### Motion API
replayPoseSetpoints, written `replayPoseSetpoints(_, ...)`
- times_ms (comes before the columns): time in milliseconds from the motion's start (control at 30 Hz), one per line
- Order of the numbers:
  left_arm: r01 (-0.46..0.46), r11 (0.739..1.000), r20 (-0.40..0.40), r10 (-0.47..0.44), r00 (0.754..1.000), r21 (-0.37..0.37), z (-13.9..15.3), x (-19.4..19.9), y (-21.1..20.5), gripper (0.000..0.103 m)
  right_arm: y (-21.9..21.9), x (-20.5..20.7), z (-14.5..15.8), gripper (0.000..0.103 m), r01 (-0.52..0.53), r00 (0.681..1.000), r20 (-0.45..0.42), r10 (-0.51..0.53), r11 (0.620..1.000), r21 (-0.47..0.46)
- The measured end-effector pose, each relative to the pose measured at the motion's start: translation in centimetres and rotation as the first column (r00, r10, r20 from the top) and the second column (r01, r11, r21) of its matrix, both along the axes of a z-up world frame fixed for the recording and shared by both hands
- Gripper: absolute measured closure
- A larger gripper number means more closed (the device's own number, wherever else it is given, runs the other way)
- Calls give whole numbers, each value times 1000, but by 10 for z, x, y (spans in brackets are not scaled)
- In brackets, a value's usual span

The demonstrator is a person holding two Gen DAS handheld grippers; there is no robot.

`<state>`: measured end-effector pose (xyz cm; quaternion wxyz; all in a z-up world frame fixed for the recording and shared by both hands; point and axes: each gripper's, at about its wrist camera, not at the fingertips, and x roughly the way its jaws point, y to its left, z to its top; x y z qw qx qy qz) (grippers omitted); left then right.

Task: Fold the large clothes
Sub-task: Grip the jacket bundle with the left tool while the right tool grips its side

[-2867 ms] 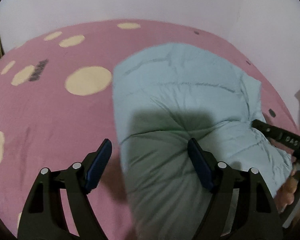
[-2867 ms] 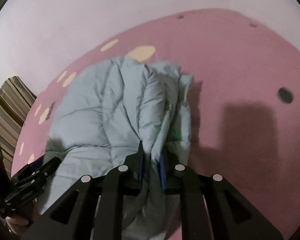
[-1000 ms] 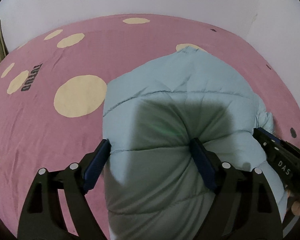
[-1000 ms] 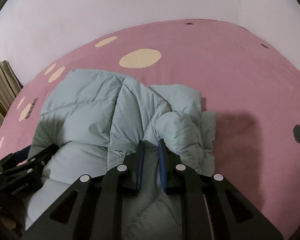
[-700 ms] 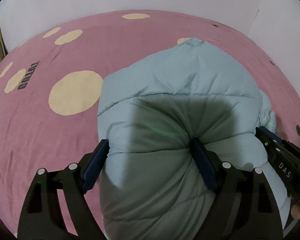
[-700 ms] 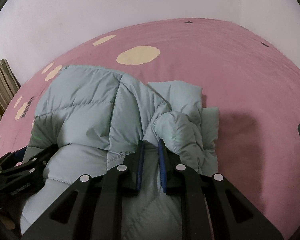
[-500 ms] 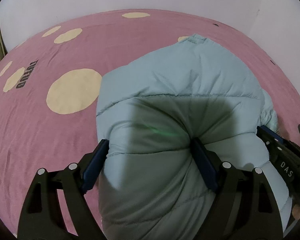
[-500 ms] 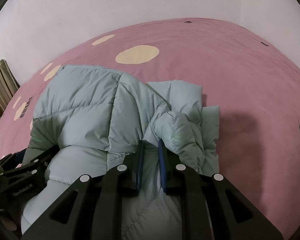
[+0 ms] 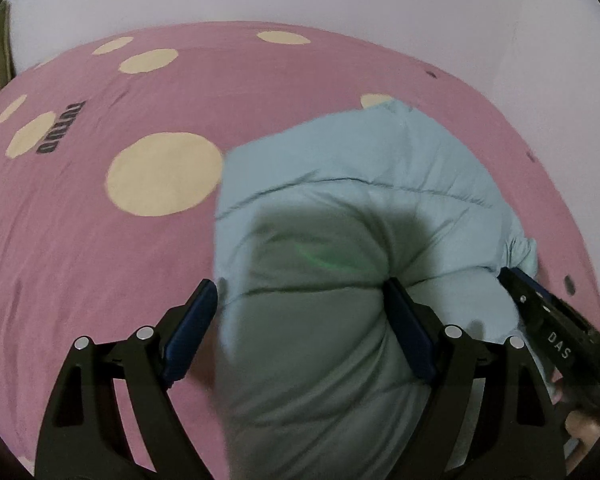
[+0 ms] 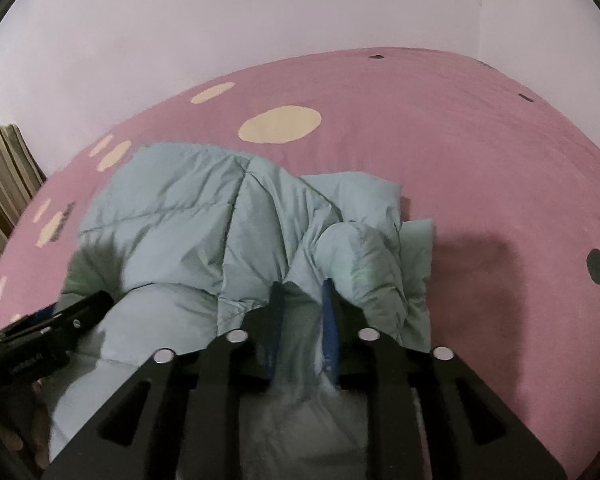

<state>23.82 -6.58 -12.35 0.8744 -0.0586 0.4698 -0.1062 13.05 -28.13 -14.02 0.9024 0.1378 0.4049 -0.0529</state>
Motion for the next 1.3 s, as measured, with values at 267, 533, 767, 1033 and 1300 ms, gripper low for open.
replayPoseSetpoints(267, -81, 985, 1, 82, 997, -152, 25, -21, 53, 12, -15, -40, 37, 34, 20, 996, 88, -25, 998, 58)
replayPoseSetpoints(533, -125, 931, -124, 87, 988, -343, -4, -38, 69, 11, -43, -56, 8, 33, 80, 996, 17, -88, 954, 288)
replayPoseSetpoints(767, -149, 899, -174, 84, 981, -412, -23, -40, 59, 11, -48, -61, -21, 27, 111, 993, -21, -113, 899, 423)
replayPoseSetpoints(1033, -88, 901, -176, 14, 984, -424, -29, -38, 39, 24, -35, -60, -32, 44, 52, 998, -7, -56, 876, 480)
replayPoseSetpoints(1300, -60, 917, -142, 4, 990, -393, -20, -41, 38, 52, -28, -61, -34, 72, 5, 999, 33, -28, 834, 552)
